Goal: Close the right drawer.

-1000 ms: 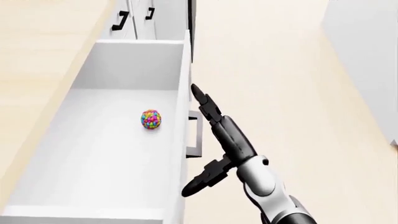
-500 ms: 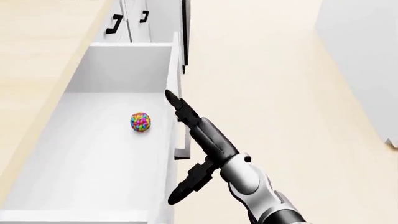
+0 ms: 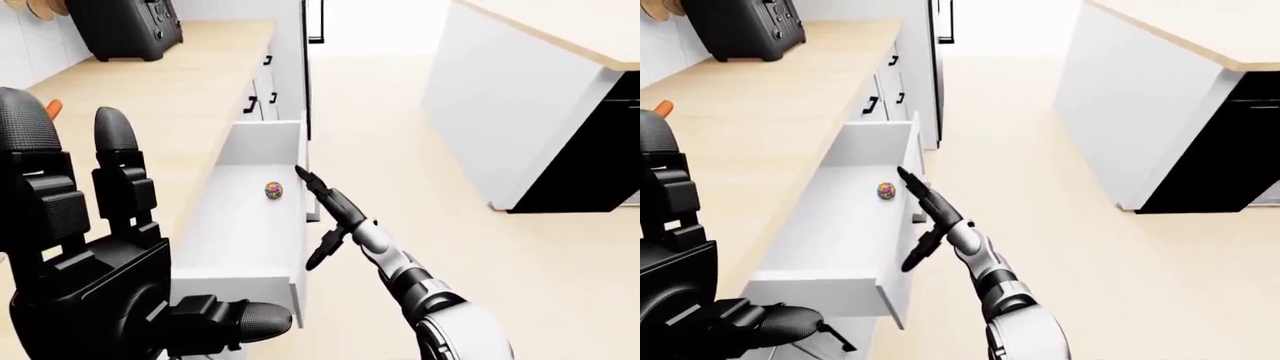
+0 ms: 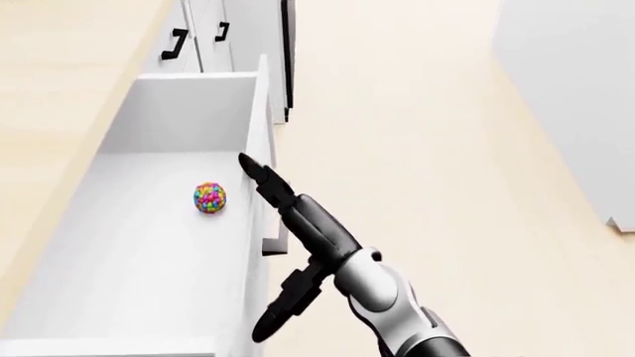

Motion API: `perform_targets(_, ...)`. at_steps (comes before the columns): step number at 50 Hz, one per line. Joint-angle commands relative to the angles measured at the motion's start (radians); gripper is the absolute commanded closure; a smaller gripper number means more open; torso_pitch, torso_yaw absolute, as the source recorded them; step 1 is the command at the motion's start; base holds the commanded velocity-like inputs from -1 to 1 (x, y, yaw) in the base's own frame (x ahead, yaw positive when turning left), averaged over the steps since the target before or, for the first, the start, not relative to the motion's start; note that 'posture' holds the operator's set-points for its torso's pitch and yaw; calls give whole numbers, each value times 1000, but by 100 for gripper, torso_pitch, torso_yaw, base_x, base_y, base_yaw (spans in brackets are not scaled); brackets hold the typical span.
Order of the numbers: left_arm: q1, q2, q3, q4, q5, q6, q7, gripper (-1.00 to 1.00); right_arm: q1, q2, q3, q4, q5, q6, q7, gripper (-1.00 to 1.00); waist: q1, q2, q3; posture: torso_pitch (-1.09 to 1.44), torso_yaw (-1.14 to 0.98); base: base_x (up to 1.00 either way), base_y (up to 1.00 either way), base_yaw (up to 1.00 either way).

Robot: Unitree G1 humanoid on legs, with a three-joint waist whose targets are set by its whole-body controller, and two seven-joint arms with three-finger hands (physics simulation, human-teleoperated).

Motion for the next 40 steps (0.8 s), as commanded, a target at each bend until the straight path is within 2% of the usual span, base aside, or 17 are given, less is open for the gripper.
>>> perform_targets(1, -9, 1, -1, -33, 0, -15, 0, -100, -26, 35, 40, -15, -39, -40, 93, -100, 11, 4, -14, 0, 0, 0, 0, 0)
perform_targets(12, -11, 0, 5, -33, -6, -13, -1, -100, -41, 55, 49, -20, -46, -19, 143, -100, 5, 8, -17, 0, 0, 0, 0, 0)
perform_targets(40, -6, 0, 5, -40, -4, -15, -5, -100, -49, 86, 58, -5, -91, -14, 146, -100, 13, 9, -18, 0, 0, 0, 0, 0)
